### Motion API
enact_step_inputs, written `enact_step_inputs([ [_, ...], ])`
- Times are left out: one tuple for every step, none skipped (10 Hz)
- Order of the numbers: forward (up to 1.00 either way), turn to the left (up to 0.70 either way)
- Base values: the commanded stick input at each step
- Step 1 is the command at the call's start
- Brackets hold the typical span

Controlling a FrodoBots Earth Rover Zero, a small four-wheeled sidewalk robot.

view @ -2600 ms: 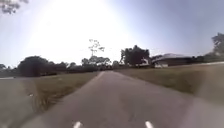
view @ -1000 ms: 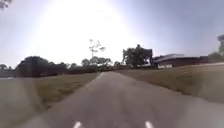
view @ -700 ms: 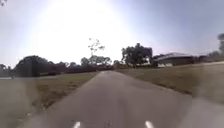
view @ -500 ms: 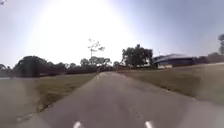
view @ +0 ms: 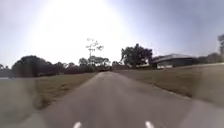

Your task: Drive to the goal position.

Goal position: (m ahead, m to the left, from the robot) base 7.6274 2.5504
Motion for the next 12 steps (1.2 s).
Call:
enact_step_inputs([
  [1.00, 0.21],
  [1.00, 0.33],
  [1.00, 0.40],
  [1.00, 0.40],
  [1.00, 0.40],
  [1.00, 0.40],
  [1.00, 0.40],
  [1.00, 0.40],
  [1.00, 0.40],
  [1.00, 0.40],
  [1.00, 0.40],
  [1.00, 0.40],
])
